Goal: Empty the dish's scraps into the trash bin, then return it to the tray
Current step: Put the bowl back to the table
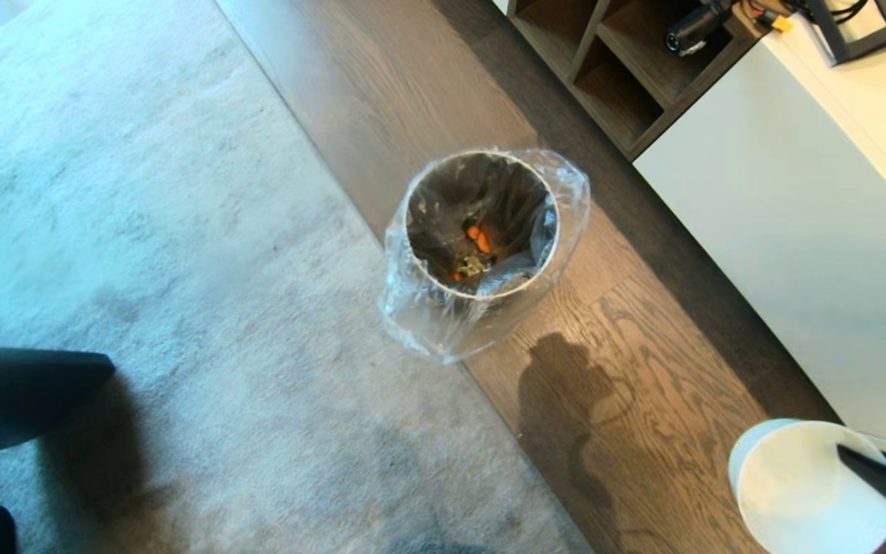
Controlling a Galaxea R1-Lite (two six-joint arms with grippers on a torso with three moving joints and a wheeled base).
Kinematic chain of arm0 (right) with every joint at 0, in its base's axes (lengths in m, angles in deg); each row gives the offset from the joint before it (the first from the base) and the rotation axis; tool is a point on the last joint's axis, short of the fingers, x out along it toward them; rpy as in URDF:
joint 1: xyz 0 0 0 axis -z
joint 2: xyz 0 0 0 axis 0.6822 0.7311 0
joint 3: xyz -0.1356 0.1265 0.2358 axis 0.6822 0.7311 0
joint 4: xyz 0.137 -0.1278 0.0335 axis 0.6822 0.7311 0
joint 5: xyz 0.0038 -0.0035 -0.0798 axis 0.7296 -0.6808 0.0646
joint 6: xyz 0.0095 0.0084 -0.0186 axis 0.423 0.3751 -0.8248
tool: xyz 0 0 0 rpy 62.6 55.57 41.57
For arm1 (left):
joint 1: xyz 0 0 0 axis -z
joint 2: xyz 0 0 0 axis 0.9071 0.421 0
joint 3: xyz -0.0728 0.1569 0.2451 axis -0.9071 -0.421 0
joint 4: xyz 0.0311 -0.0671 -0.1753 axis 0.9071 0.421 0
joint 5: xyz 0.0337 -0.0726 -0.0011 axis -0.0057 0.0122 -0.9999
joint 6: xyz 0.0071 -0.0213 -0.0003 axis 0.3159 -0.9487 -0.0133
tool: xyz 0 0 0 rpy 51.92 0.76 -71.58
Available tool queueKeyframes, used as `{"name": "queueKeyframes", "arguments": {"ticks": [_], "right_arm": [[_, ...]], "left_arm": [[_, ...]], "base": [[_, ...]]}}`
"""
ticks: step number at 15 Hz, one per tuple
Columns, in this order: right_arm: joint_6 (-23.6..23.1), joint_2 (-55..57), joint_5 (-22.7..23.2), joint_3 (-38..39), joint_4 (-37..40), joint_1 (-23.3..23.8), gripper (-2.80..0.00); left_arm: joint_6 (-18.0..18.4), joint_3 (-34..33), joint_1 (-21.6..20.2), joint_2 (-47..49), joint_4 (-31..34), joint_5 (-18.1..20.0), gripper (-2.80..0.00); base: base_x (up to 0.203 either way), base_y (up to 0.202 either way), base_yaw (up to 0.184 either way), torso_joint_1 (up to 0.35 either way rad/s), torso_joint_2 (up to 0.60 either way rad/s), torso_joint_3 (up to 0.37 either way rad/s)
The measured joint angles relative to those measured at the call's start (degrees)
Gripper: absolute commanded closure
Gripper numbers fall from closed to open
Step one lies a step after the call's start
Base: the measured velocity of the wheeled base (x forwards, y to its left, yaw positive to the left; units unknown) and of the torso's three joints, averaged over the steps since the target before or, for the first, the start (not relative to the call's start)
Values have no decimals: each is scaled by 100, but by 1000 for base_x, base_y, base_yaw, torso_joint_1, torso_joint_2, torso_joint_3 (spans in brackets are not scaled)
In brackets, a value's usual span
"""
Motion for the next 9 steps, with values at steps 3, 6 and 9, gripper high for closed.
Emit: {"name": "queueKeyframes", "arguments": {"ticks": [3, 6, 9], "right_arm": [[211, -948, 224, 521, 231, 338, 0], [465, -1951, 243, 724, 836, 432, 0], [582, -2918, 246, 770, 1703, 512, 0]], "left_arm": [[2, 0, 0, 0, 0, 2, 0], [-1, 0, 0, 0, 0, 5, 0], [2, 0, 0, 0, 0, -2, 0]], "base": [[0, 0, 0, 0, 0, 0], [0, 0, 0, 0, 0, 0], [0, 0, 0, 0, 0, 0]]}}
